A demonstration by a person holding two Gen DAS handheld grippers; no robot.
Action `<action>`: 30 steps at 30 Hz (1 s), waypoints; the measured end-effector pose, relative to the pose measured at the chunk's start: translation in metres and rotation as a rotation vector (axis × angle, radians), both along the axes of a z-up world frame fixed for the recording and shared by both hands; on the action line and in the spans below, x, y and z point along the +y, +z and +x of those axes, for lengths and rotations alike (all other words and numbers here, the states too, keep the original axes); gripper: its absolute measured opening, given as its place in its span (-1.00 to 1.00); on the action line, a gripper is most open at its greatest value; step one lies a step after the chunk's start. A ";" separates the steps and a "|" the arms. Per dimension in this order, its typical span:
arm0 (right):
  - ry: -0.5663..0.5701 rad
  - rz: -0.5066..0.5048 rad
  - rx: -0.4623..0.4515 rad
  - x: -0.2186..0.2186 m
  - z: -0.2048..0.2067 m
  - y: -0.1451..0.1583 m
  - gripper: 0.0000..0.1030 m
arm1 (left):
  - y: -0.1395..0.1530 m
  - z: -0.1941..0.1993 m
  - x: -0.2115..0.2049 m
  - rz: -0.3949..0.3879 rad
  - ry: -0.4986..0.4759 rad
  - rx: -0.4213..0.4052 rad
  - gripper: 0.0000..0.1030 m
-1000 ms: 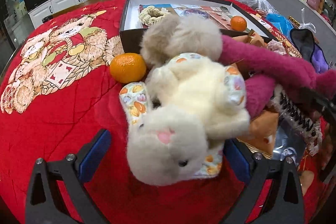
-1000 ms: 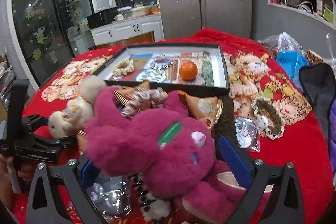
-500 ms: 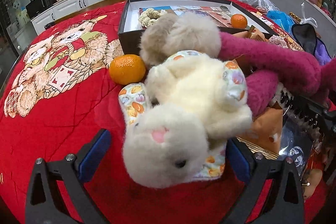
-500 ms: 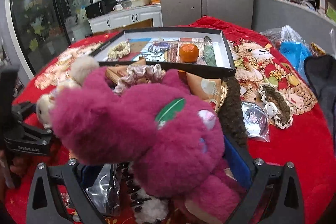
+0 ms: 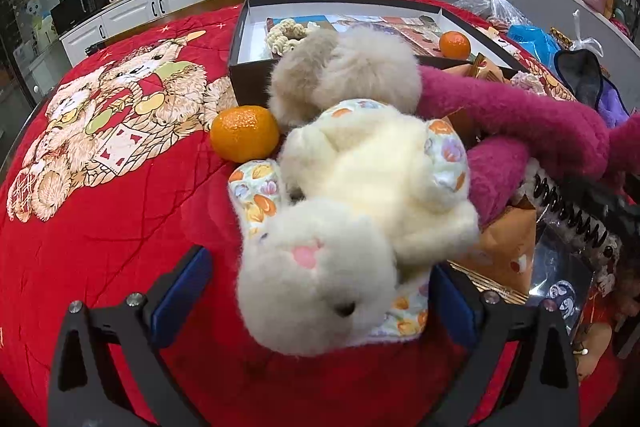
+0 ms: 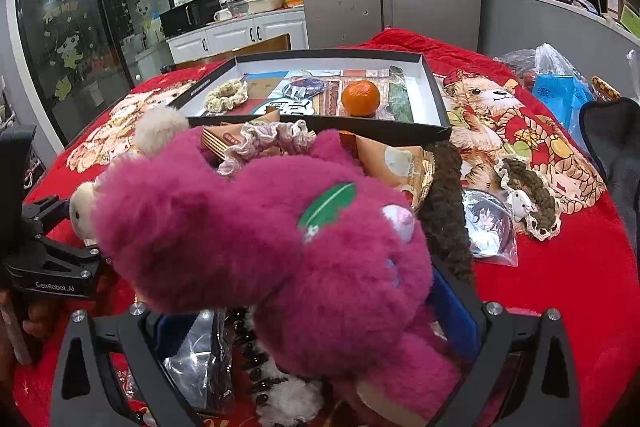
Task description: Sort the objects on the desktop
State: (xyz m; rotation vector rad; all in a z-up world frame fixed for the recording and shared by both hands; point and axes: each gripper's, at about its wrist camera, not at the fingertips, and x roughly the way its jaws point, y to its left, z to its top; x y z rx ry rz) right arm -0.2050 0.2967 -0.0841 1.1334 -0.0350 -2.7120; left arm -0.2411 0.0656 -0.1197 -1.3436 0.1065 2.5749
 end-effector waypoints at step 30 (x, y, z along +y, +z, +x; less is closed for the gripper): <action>-0.043 -0.265 0.455 0.033 0.061 0.061 0.30 | 0.052 0.036 -0.030 0.092 0.081 0.212 0.05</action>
